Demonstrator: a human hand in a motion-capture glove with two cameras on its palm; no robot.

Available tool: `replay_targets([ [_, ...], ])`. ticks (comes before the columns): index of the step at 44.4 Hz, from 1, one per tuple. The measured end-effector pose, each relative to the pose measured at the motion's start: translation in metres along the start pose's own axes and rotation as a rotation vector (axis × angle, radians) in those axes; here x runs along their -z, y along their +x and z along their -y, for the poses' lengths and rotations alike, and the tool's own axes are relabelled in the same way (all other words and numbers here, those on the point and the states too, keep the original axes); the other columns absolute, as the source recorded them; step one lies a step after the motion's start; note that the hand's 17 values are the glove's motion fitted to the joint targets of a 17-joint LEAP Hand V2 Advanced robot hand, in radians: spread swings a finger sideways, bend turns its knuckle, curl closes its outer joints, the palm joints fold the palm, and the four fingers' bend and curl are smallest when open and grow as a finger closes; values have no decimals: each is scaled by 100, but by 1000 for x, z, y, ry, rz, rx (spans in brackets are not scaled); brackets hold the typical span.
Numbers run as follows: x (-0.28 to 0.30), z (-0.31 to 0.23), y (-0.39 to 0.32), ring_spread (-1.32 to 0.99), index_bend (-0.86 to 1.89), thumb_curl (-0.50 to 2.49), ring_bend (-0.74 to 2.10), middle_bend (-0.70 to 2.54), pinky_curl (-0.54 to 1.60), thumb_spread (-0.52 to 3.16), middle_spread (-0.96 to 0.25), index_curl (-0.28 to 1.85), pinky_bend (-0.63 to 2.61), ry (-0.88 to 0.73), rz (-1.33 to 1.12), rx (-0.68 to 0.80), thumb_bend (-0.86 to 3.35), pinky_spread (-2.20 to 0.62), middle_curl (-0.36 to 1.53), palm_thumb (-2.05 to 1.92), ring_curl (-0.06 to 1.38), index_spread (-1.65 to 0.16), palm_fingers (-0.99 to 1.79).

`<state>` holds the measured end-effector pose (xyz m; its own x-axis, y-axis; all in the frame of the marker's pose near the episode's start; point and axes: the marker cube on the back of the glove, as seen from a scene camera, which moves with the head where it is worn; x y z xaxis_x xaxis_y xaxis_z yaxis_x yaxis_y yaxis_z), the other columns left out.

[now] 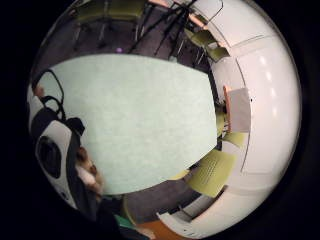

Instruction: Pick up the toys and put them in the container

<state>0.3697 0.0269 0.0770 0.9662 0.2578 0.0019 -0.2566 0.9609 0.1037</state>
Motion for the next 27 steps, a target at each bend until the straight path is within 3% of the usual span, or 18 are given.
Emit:
replay_targets([
  [17, 136, 26, -199, -38, 47, 66, 112, 101, 36, 86, -33, 77, 70, 182, 36, 201, 10, -49, 64, 55, 47, -35, 125],
  [27, 160, 34, -337, -37, 46, 72, 114, 103, 37, 86, -32, 82, 72, 196, 92, 298, 8, -49, 64, 56, 47, -35, 122],
])
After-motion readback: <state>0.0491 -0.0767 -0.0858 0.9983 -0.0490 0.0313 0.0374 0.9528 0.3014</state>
